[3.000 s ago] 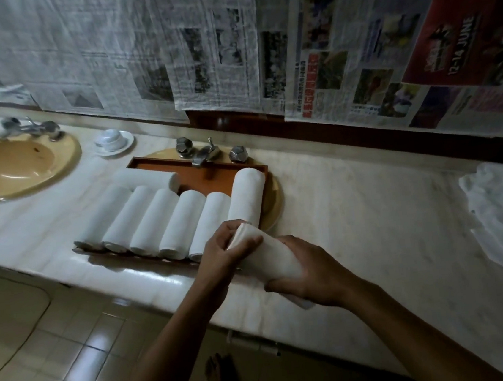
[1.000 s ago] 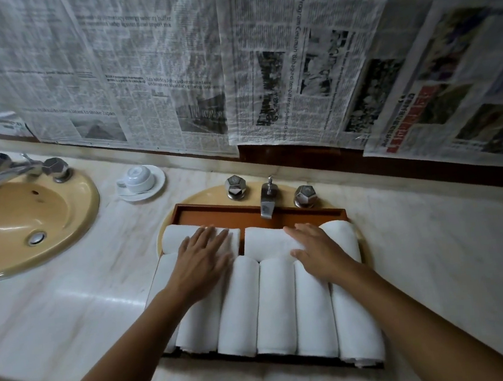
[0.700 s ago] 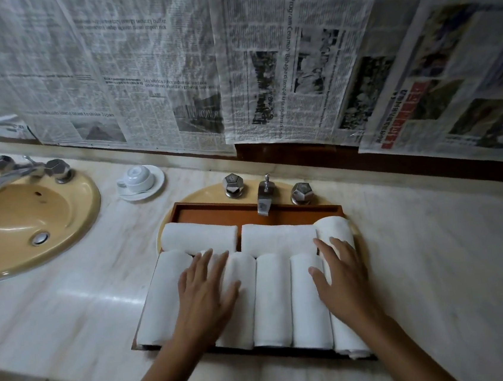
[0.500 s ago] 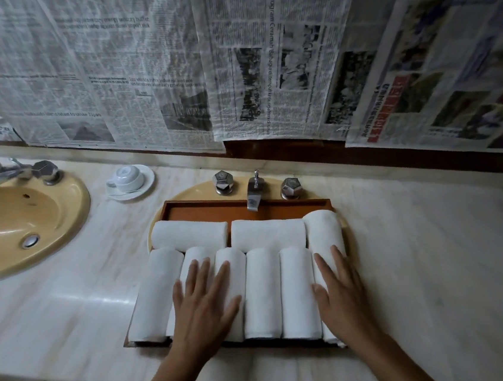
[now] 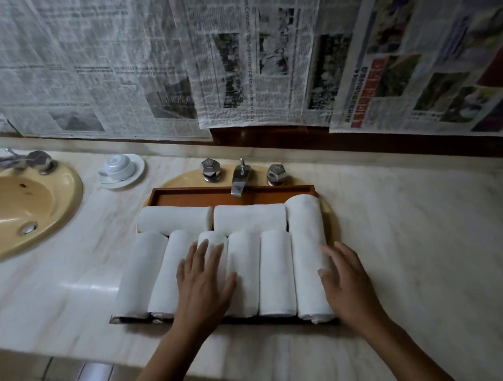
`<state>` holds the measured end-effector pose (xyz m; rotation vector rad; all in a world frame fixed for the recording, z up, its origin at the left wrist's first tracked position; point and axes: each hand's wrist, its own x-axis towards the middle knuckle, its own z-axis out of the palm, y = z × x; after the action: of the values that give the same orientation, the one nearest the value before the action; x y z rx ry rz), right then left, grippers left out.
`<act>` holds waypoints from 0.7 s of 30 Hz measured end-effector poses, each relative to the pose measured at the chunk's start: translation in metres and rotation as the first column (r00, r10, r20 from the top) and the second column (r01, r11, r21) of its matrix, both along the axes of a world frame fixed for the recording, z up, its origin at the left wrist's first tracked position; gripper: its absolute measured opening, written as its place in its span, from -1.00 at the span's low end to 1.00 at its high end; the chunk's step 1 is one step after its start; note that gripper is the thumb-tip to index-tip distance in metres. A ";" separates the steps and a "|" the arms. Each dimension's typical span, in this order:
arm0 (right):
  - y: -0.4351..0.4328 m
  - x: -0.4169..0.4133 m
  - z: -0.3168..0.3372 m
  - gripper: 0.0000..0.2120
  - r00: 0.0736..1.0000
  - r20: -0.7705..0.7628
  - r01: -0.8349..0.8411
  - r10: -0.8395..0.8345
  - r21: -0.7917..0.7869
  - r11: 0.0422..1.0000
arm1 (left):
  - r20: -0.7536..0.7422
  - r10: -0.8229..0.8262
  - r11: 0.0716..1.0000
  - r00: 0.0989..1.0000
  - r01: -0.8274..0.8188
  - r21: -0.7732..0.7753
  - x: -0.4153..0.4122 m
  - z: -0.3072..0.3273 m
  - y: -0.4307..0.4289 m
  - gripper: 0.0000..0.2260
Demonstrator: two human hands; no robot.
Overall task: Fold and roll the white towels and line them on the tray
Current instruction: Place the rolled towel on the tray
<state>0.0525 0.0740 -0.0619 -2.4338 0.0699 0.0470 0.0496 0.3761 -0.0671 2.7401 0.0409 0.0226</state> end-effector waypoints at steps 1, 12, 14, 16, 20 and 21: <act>-0.010 -0.002 0.002 -0.55 1.000 0.004 0.004 -0.004 -0.010 1.000 | 0.009 -0.006 1.000 1.000 0.006 -0.027 0.000 0.003 -0.011 -0.41; -0.185 -0.039 0.008 -0.65 0.994 0.093 0.058 -0.055 -0.023 0.998 | 0.044 -0.077 0.967 0.996 0.086 -0.238 -0.003 0.027 -0.189 -0.57; -0.222 -0.045 0.007 -0.66 0.990 0.121 0.080 -0.077 -0.025 0.996 | 0.034 -0.094 0.960 0.995 0.100 -0.262 -0.004 0.032 -0.229 -0.58; -0.261 -0.050 0.006 -0.67 0.986 0.132 0.106 -0.102 -0.023 0.994 | 0.050 -0.110 0.947 0.993 0.120 -0.299 -0.005 0.035 -0.271 -0.64; -0.339 -0.057 0.002 -0.66 0.967 0.174 0.192 -0.187 -0.012 0.981 | 0.083 -0.144 0.917 0.986 0.164 -0.364 -0.001 0.039 -0.349 -0.76; -0.356 -0.058 0.000 -0.66 0.959 0.189 0.218 -0.212 -0.013 0.976 | 0.081 -0.152 0.912 0.985 0.172 -0.373 0.000 0.040 -0.365 -0.77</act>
<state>-0.0058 -0.2816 -0.0621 -2.4377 0.2523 -0.2819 0.0495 0.0110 -0.0269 2.3450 -0.1791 0.0338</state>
